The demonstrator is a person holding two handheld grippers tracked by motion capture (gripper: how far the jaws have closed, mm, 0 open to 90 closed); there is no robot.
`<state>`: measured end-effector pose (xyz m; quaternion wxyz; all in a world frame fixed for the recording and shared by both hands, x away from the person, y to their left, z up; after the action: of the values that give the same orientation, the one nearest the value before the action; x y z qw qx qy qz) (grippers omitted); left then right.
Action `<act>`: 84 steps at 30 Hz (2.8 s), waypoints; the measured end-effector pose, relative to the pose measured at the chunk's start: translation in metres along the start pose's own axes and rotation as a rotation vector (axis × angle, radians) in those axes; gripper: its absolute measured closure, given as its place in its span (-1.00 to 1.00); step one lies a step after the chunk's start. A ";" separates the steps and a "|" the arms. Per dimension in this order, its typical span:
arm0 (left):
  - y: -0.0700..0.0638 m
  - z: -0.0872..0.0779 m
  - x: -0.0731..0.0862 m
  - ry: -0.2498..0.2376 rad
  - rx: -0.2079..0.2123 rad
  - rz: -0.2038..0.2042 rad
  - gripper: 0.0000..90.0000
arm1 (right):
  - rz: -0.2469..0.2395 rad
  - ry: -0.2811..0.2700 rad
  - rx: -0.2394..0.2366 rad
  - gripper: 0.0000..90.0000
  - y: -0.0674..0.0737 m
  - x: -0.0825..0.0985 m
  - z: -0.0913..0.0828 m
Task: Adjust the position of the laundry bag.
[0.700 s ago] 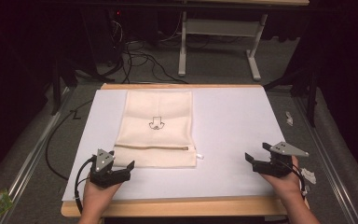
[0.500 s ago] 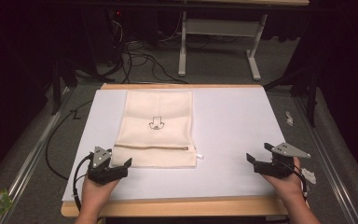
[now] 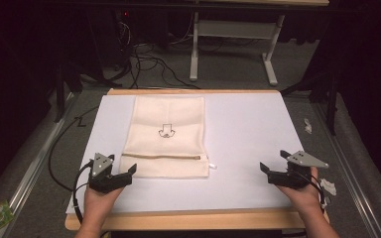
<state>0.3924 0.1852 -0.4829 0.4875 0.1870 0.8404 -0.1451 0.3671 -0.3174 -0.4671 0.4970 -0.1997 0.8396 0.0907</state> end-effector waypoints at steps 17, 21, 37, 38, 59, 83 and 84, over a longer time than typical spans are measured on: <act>-0.004 -0.006 -0.002 -0.013 0.015 -0.013 -0.68 | -0.049 0.040 -0.143 -0.64 0.074 -0.045 0.059; -0.006 -0.005 -0.003 -0.011 0.006 0.010 -0.68 | -0.078 0.073 -0.174 -0.65 0.094 -0.049 0.079; -0.009 -0.002 -0.005 -0.006 0.032 0.005 -0.67 | -0.083 0.183 -0.225 -0.61 0.143 -0.050 0.143; -0.008 -0.002 -0.004 -0.003 0.027 0.016 -0.67 | -0.081 0.191 -0.231 -0.57 0.143 -0.050 0.147; -0.007 -0.001 -0.005 -0.002 0.038 0.012 -0.65 | -0.065 0.251 -0.186 0.97 0.127 -0.042 0.162; -0.019 0.005 -0.005 0.021 0.071 0.029 -0.63 | -0.035 0.276 -0.091 0.95 0.044 0.006 0.071; -0.019 0.005 -0.005 0.021 0.071 0.029 -0.63 | -0.035 0.276 -0.091 0.95 0.044 0.006 0.071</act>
<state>0.3897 0.1650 -0.4801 0.4739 0.2176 0.8370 -0.1658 0.4024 -0.2547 -0.5092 0.3688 -0.2470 0.8914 0.0916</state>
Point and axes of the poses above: each handheld gripper's, and its own axes: z roughly forward along the jaws, x roughly out of its underside, y roughly to its left, the point moved 6 cm from there along z, roughly forward along the jaws, and after that the axes turned 1 degree about -z, right-handed, at the moved point
